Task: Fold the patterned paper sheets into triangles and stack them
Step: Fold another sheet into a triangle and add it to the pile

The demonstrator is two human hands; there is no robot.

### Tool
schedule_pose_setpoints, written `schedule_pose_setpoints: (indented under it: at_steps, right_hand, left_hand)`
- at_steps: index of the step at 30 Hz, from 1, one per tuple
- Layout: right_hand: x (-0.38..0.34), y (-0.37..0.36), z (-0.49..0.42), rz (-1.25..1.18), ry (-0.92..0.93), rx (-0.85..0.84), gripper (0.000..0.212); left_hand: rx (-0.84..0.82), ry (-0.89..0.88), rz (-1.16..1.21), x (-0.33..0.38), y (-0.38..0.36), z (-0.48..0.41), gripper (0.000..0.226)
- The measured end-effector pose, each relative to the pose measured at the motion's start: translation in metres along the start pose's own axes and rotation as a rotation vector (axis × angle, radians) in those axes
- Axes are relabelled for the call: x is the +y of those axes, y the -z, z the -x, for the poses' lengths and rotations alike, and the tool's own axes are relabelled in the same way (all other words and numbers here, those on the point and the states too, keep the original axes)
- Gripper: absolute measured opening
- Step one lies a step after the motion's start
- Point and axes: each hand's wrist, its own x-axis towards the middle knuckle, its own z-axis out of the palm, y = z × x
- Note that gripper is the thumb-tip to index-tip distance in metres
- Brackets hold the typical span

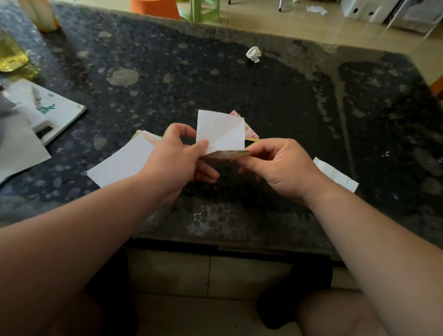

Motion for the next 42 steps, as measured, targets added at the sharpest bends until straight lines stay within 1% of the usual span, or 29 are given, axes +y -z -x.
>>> schedule_pose_setpoints:
  at_steps: [2,5,8,13,14,16,19,21,24,26,29,31,34,36,38,40,42]
  right_hand:
    - [-0.001,0.000,0.000,0.003,-0.015,0.019,0.002]
    - [-0.002,-0.001,0.000,-0.040,-0.019,0.045,0.008]
    - [-0.004,0.000,0.001,-0.089,-0.036,0.051,0.009]
    - [-0.006,0.004,0.002,-0.131,-0.066,0.076,0.008]
    - [-0.006,0.004,0.003,-0.135,-0.071,0.080,0.007]
    - [-0.007,0.002,0.003,-0.165,-0.072,0.081,0.006]
    - [-0.010,-0.002,0.003,-0.240,-0.076,0.089,0.011]
    - [-0.012,-0.006,0.003,-0.290,-0.088,0.109,0.015]
    - [-0.012,-0.011,0.003,-0.367,-0.112,0.155,0.018]
    - [-0.011,-0.015,0.003,-0.382,-0.124,0.181,0.023]
    - [-0.011,-0.017,0.003,-0.361,-0.140,0.215,0.022]
    - [-0.011,-0.016,0.003,-0.348,-0.145,0.233,0.023]
    - [-0.012,-0.016,0.003,-0.339,-0.155,0.245,0.020]
    - [-0.013,-0.017,0.003,-0.358,-0.162,0.261,0.020]
    - [-0.015,-0.017,0.002,-0.418,-0.193,0.273,0.025]
    - [-0.017,-0.017,0.001,-0.496,-0.259,0.241,0.032]
    - [-0.018,-0.016,0.001,-0.528,-0.328,0.154,0.031]
  left_hand:
    - [0.012,-0.036,-0.023,0.001,0.001,0.001,0.013]
    - [0.006,-0.057,-0.031,0.003,0.003,0.003,0.012]
    - [-0.022,-0.060,-0.017,0.006,0.005,0.005,0.007]
    - [-0.096,-0.010,0.015,0.012,0.011,0.010,0.012]
    - [-0.110,-0.006,0.006,0.013,0.012,0.011,0.012]
    - [-0.120,-0.035,-0.086,0.015,0.015,0.012,0.008]
    - [-0.099,-0.061,-0.164,0.016,0.015,0.014,0.003]
    - [-0.084,-0.044,-0.140,0.017,0.013,0.014,0.001]
    - [-0.069,-0.011,-0.085,0.015,0.011,0.012,0.007]
    - [-0.056,0.018,-0.014,0.013,0.010,0.011,0.014]
    - [-0.016,0.087,0.124,0.013,0.009,0.010,0.031]
    - [-0.006,0.150,0.229,0.011,0.009,0.007,0.034]
    - [-0.039,0.217,0.270,0.011,0.010,0.006,0.021]
    - [-0.062,0.211,0.224,0.010,0.009,0.005,0.010]
    - [-0.065,0.193,0.184,0.009,0.009,0.005,0.008]
    - [-0.065,0.180,0.160,0.009,0.008,0.004,0.009]
    - [-0.065,0.174,0.154,0.008,0.008,0.004,0.007]
